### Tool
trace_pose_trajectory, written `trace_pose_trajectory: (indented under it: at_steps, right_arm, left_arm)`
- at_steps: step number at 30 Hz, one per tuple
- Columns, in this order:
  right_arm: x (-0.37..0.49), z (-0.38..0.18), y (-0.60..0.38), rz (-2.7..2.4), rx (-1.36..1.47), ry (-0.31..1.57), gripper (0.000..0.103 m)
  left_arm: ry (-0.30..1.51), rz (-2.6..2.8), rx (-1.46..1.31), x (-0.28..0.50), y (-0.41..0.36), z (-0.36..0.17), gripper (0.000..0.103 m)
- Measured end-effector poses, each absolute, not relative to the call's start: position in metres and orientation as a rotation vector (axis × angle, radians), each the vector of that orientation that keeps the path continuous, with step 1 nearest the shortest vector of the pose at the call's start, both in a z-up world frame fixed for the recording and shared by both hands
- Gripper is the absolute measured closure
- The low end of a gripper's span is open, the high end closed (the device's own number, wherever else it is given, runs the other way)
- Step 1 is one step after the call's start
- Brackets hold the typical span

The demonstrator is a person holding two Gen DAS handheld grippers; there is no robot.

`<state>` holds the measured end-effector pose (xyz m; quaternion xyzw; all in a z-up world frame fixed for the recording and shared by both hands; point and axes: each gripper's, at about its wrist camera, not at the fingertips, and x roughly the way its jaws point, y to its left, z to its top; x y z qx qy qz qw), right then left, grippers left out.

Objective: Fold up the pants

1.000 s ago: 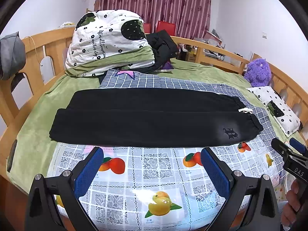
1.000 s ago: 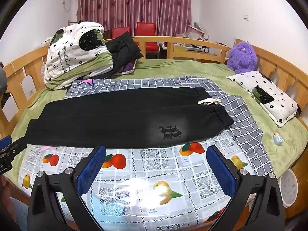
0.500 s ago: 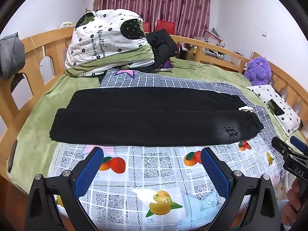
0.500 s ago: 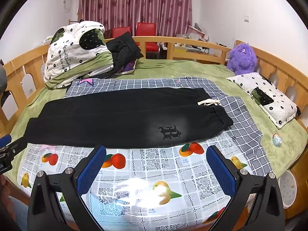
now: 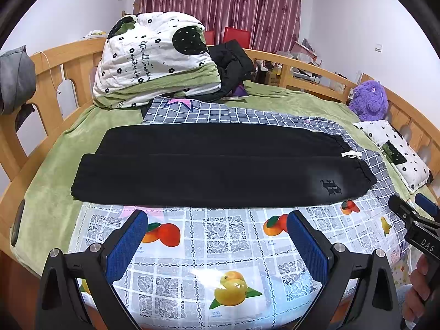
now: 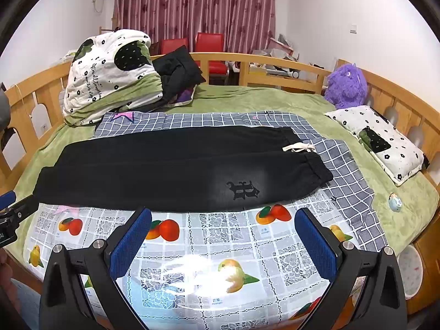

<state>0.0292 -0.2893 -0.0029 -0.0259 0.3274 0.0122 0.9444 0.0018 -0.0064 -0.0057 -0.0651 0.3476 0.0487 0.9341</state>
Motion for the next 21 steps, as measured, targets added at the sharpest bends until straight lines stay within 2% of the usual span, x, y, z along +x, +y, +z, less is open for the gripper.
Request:
trace_pose_trajectory:
  at_steps: [21]
  right_arm:
    - [0.0273, -0.0024, -0.2916, 0.018, -0.052, 0.662, 0.001]
  left_arm:
    - [0.712, 0.098, -0.125, 0.0008, -0.0081, -0.0066, 0.001]
